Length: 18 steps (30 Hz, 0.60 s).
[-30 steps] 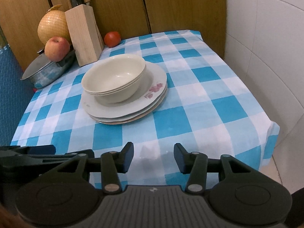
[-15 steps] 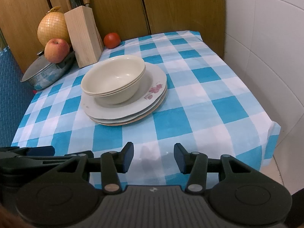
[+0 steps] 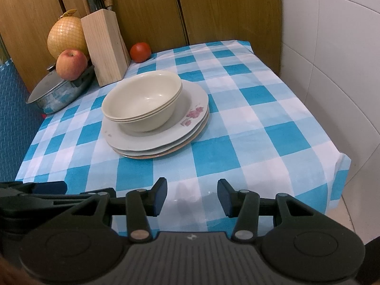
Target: Organize plates and bowls
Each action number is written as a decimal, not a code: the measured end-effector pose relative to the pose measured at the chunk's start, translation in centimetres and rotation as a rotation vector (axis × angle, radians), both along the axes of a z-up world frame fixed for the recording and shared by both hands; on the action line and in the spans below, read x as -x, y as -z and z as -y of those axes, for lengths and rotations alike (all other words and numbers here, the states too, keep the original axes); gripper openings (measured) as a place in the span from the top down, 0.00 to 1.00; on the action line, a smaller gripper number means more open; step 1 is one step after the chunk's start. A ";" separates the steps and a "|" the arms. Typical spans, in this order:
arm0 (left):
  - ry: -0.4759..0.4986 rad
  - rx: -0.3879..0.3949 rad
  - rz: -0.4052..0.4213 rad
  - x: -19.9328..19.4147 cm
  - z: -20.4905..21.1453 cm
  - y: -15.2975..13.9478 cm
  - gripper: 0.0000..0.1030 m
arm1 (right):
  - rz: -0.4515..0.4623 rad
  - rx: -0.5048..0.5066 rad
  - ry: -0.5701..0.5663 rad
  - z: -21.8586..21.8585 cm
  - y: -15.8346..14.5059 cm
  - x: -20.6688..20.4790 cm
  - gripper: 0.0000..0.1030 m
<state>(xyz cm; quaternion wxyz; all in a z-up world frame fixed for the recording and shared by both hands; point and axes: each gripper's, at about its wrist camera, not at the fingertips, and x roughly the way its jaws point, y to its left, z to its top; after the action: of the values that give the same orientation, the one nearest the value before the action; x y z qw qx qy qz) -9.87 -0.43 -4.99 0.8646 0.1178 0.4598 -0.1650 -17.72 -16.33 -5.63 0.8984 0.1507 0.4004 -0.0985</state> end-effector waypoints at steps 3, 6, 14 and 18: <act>0.000 -0.001 0.000 0.0 0.0 0.0 0.18 | 0.000 -0.001 0.000 0.0 0.0 0.0 0.57; 0.000 -0.002 0.002 0.0 0.0 0.0 0.17 | 0.002 -0.001 0.001 0.0 0.0 0.0 0.57; 0.006 -0.015 0.032 0.2 0.1 -0.2 0.16 | 0.008 -0.004 0.002 0.1 -0.1 0.0 0.57; 0.007 -0.016 0.034 0.2 0.1 -0.2 0.16 | 0.007 -0.003 0.002 0.1 -0.1 0.0 0.57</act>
<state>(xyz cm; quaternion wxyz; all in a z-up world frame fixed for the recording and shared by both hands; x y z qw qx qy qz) -10.02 -0.53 -4.78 0.8708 0.1288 0.4458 -0.1623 -17.76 -16.44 -5.56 0.8996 0.1528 0.3972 -0.0982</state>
